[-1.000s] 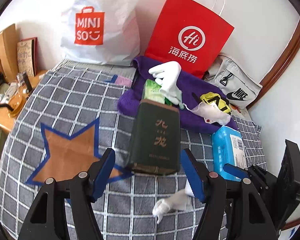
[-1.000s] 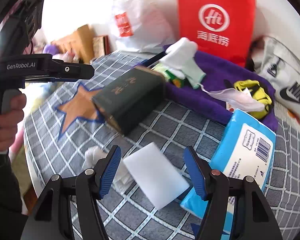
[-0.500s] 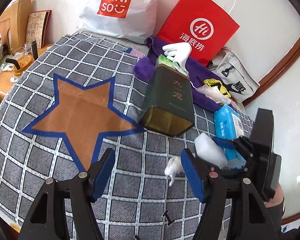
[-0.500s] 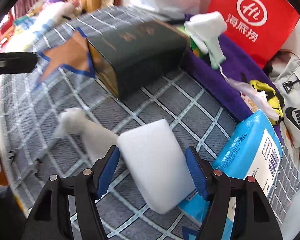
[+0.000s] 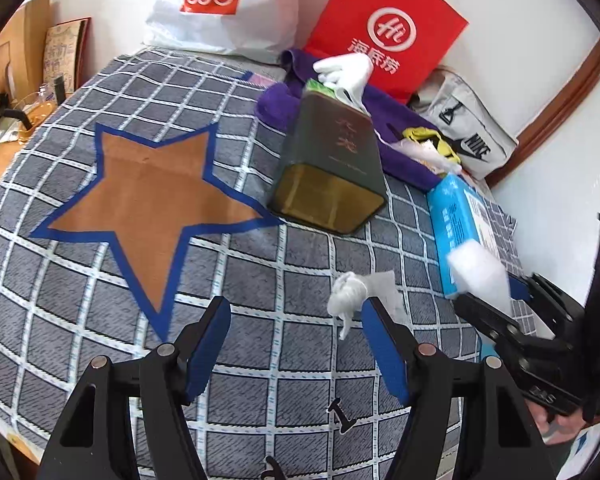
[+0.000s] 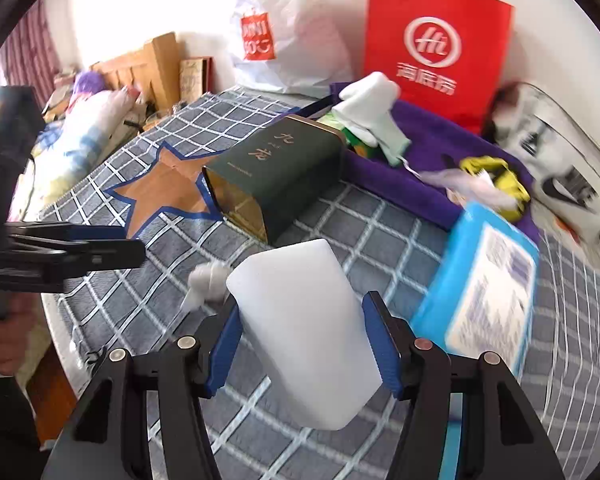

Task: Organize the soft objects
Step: 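Close the right tool on the white foam block while the left tool closes on the white tissue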

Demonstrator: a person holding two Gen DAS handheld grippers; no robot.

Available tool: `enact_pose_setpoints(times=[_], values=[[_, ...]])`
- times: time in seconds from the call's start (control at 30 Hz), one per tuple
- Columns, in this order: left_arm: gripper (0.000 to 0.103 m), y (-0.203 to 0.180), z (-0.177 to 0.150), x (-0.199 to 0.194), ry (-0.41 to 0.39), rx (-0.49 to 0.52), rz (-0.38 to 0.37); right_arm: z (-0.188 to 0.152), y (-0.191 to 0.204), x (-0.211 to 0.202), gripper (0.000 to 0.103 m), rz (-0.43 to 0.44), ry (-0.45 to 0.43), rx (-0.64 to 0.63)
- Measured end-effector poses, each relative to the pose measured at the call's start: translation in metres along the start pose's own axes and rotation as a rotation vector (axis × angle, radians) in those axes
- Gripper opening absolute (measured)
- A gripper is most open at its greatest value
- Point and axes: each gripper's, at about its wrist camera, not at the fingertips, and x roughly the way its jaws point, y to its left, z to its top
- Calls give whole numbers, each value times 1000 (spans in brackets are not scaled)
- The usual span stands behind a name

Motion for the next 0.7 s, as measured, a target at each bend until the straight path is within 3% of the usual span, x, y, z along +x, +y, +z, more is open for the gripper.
enact_pose_setpoints(times=[0.4,0.6,0.7], values=[[64,-42,-11,40,33,110,-7,-77,-46,-35,59,-102,-2,183],[47,-55,-8,52,12,154,33,-99,-65,-19,61,-117,28,263],[35,-62,-9,56,-2,186,98,-104,-66,-14,63,-113,22,264]])
